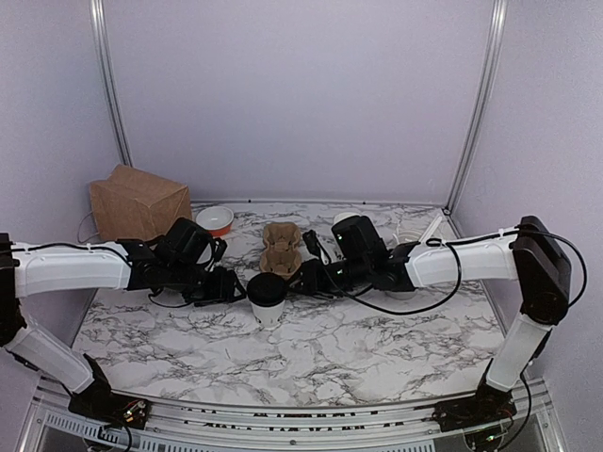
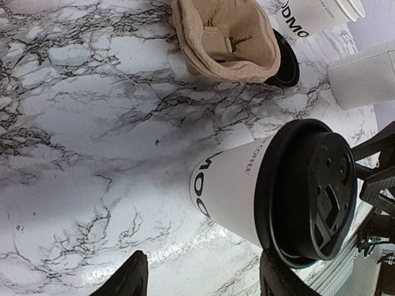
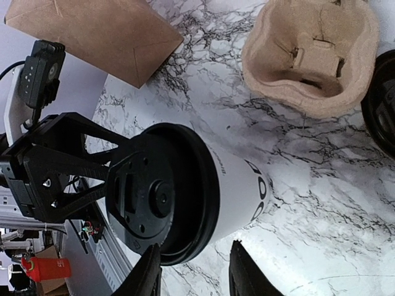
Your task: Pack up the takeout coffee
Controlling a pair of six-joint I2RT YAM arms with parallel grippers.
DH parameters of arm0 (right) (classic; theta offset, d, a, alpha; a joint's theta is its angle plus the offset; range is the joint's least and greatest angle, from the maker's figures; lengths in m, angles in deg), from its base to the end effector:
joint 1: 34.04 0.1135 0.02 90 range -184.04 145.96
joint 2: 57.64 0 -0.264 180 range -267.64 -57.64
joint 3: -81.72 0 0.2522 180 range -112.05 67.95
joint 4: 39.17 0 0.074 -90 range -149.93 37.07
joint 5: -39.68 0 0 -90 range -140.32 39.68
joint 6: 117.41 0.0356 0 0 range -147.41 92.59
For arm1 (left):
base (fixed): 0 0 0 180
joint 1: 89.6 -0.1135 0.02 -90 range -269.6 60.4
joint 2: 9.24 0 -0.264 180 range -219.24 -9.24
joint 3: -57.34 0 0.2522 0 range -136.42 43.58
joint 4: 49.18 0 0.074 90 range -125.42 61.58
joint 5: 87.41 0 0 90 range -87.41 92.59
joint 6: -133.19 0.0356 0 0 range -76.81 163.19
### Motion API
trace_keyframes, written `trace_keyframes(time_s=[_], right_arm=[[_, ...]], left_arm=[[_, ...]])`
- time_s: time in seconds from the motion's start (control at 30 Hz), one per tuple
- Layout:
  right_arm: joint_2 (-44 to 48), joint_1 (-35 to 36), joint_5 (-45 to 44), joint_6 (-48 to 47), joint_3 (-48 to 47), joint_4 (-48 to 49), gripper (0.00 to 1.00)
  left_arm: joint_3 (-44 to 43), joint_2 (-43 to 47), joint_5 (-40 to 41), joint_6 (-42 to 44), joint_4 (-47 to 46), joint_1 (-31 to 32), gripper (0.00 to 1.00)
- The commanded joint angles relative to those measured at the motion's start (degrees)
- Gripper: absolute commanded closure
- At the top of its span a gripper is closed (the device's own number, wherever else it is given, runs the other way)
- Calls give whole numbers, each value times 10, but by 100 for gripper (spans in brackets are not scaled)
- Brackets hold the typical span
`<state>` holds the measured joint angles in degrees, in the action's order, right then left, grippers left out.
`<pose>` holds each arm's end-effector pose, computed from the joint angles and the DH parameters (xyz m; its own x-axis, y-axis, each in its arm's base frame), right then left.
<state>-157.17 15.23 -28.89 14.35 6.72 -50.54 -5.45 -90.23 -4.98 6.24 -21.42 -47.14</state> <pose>0.2380 0.2964 0.2063 -0.8838 -0.0763 -0.4616 -0.4154 0.5817 0.6993 0.2139 -0.2021 0.2169 -0.8667 -0.0146 -0.4986 0.2700 0.8267 -0.4936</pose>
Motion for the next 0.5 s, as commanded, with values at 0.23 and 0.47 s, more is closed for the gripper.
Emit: trace_keyframes(time_s=[0.23,0.47], right_arm=[[27,0,-22,-10,-6,-20,63],[41,-17,-26,-20,-1,-22,62]], left_arm=[[-65,-58,-8,45,0,-17,38],[-46,-15,7,44,19,-24,38]])
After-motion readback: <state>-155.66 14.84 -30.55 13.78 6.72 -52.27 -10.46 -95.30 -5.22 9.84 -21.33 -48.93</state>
